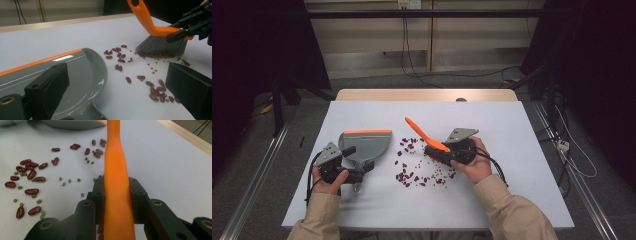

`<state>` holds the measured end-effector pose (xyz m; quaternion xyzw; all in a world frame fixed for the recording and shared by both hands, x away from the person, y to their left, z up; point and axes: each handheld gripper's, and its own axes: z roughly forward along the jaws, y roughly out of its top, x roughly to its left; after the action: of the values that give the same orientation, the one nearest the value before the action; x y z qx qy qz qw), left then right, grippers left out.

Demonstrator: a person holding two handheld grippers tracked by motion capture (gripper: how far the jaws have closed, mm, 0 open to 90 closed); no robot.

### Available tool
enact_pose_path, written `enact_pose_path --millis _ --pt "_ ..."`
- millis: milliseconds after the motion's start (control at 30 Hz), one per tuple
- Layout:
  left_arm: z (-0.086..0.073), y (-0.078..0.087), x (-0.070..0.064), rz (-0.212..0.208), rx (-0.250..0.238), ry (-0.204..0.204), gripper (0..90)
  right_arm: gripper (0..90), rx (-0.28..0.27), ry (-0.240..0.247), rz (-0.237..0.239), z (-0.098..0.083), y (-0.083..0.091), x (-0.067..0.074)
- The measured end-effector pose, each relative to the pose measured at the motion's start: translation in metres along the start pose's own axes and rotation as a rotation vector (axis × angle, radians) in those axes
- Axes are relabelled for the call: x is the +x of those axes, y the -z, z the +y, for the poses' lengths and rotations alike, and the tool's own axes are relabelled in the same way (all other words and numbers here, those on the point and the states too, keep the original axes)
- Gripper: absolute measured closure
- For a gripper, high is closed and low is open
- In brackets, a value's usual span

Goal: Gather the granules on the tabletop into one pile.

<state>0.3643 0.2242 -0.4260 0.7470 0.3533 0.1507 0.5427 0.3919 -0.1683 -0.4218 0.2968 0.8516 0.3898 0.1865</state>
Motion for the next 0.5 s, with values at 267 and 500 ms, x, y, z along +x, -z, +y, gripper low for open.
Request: enact_pose_path --millis 267,500 --pt "0.0 0.0 0.0 0.003 0.006 0.003 4.9 71.4 -0.071 -0.043 -0.027 0.018 0.001 -0.025" --pt "0.0 0.0 0.001 0.002 0.006 0.007 4.9 71.4 -0.059 -0.037 -0.062 0.025 -0.029 -0.046"
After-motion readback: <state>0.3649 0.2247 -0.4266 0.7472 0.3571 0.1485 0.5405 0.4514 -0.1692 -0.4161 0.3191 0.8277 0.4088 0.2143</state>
